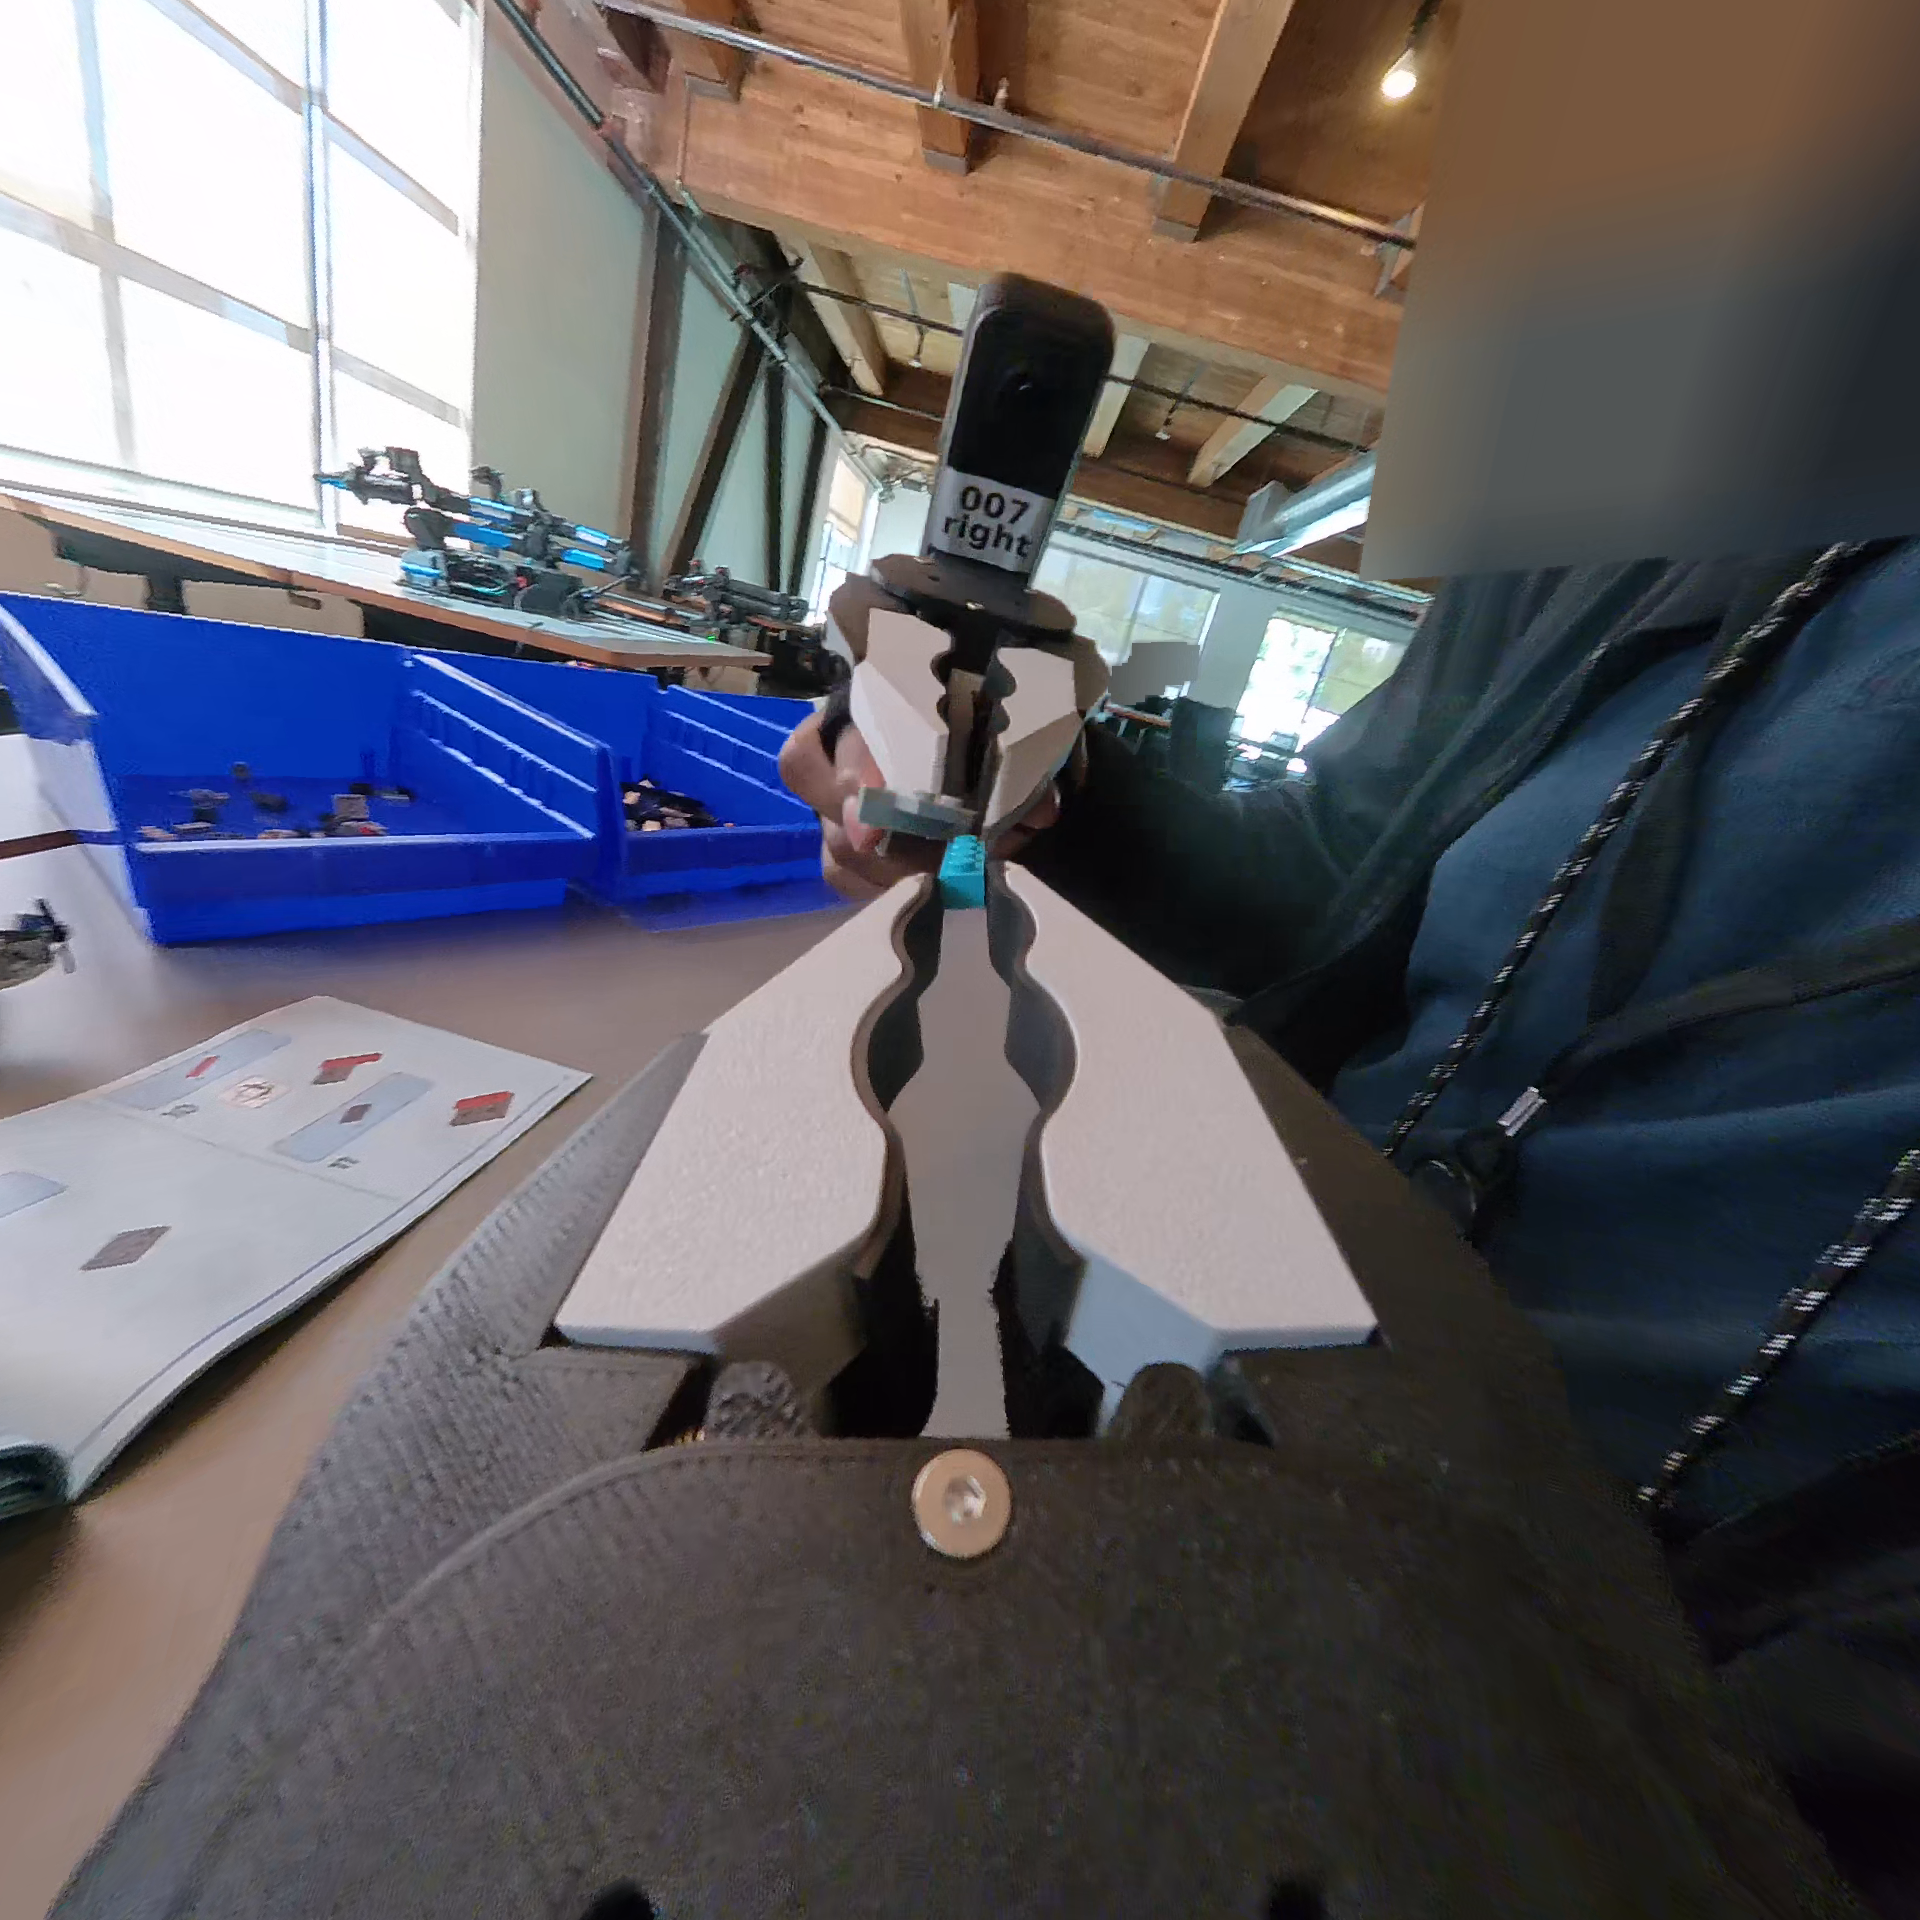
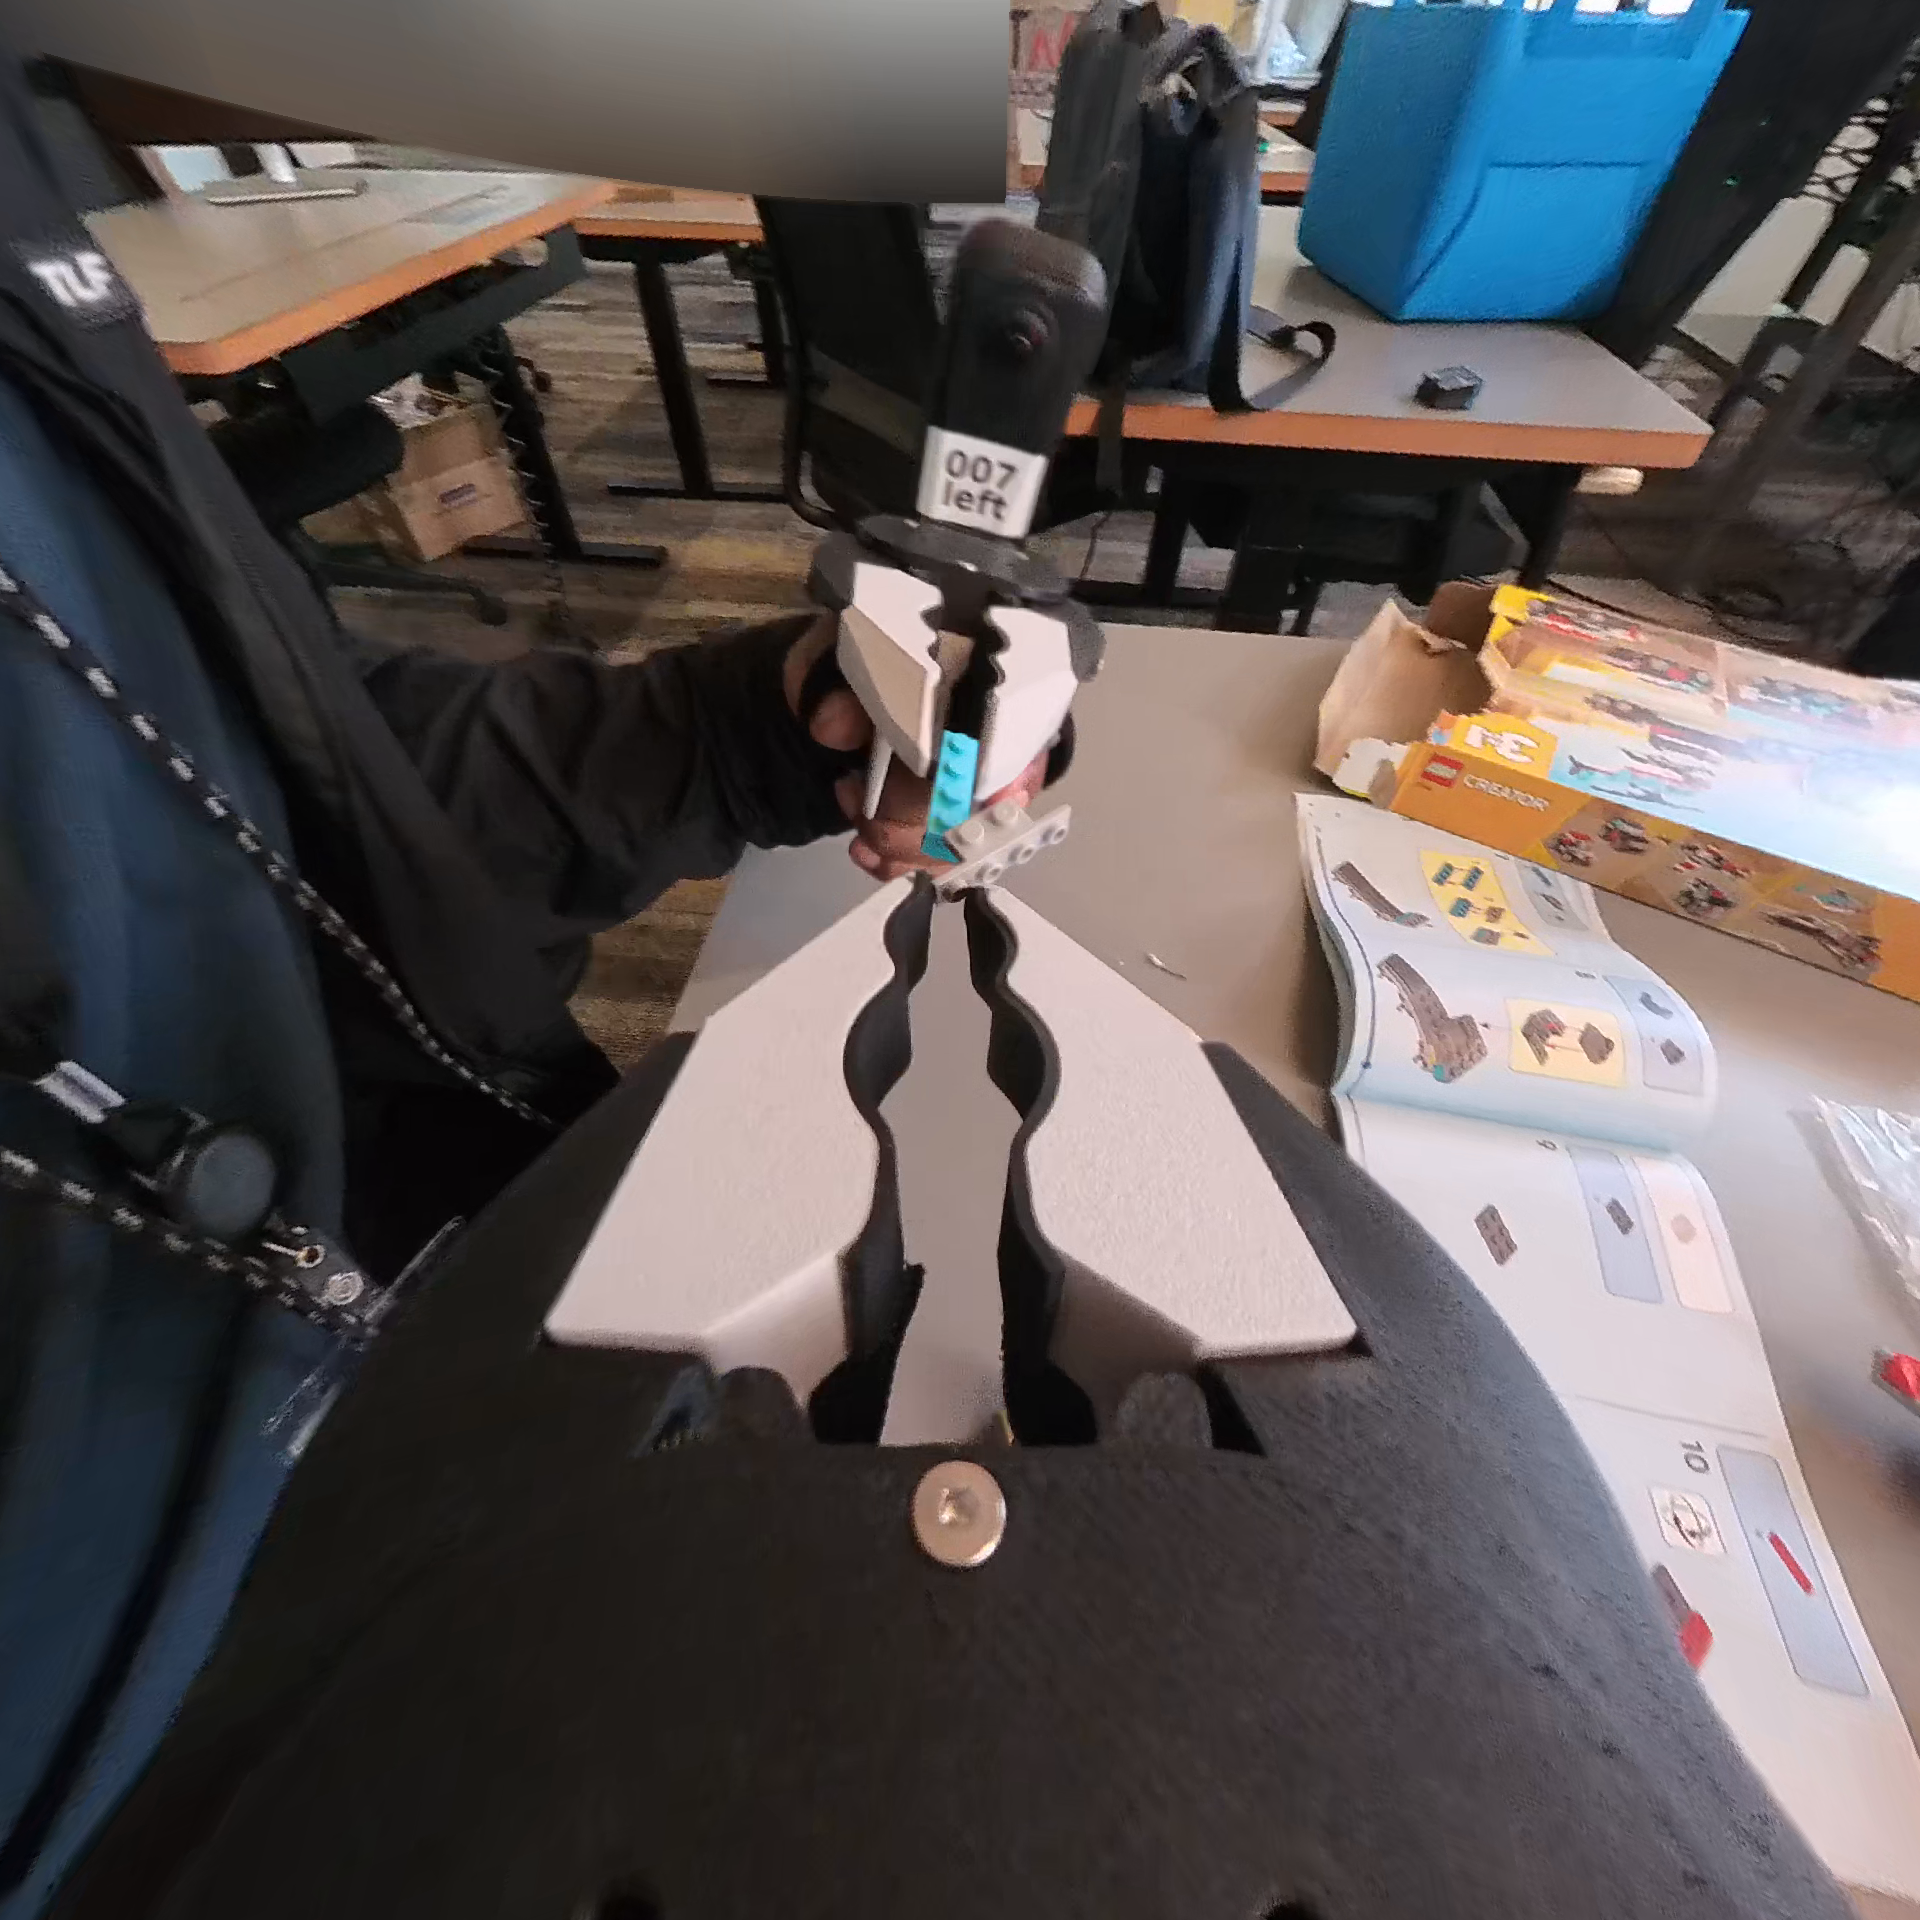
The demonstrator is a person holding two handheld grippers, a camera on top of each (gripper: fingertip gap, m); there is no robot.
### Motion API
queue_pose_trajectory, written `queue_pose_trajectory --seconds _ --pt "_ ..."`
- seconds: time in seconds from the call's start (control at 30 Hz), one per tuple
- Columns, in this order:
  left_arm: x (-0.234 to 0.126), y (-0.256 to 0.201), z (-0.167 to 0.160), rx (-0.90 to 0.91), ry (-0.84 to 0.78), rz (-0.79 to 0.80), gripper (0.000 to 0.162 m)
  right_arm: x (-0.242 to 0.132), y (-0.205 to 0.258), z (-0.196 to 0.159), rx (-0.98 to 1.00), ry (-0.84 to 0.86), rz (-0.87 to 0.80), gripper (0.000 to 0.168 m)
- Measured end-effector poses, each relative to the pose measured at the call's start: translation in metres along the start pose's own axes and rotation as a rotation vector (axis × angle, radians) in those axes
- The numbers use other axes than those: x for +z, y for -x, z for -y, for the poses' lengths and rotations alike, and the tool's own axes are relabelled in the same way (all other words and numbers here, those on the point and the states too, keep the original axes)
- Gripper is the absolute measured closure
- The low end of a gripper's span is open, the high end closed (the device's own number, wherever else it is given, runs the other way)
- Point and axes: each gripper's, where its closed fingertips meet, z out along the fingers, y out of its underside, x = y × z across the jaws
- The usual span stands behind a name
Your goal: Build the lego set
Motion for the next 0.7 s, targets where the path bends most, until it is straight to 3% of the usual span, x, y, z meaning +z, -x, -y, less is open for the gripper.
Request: queue_pose_trajectory --seconds 0.23,0.7 --pt "0.004 -0.016 0.008 -0.040 -0.051 -0.106 0.155 -0.002 0.016 0.011 -0.035 -0.001 0.087 0.162" --pt "0.012 -0.026 0.002 -0.031 -0.021 -0.155 0.155 -0.001 0.027 0.015 -0.084 0.069 0.161 0.161"
